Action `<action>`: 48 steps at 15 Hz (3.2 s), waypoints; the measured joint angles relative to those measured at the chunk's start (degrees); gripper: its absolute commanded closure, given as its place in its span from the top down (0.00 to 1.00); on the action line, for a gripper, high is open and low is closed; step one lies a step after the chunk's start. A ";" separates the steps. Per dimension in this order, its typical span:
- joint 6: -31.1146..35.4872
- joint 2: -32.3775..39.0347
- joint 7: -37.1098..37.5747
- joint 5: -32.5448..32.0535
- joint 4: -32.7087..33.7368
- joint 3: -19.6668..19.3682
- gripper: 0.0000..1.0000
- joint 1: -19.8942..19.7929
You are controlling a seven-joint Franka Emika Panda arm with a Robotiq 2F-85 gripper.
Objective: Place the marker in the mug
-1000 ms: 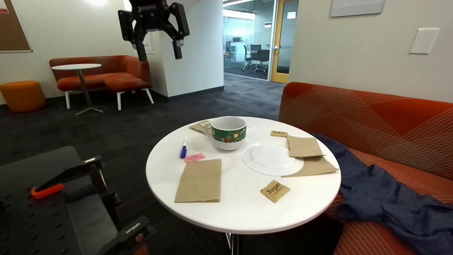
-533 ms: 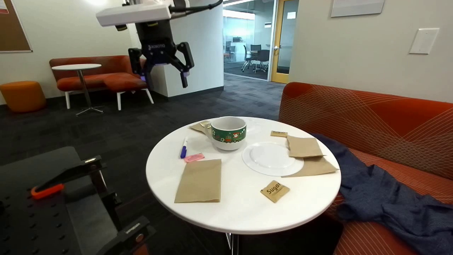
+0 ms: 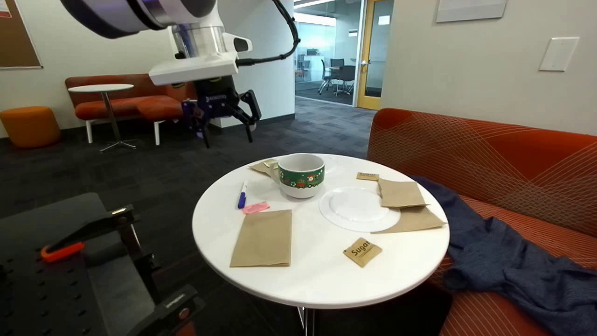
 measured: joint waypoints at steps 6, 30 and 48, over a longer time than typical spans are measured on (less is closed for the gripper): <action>1.92 9.41 4.49 -6.37 4.75 -2.65 1.00 2.43; 2.78 20.55 -6.92 2.84 12.92 -0.92 1.00 2.72; 2.70 28.57 -9.50 4.97 20.25 -0.68 0.67 2.50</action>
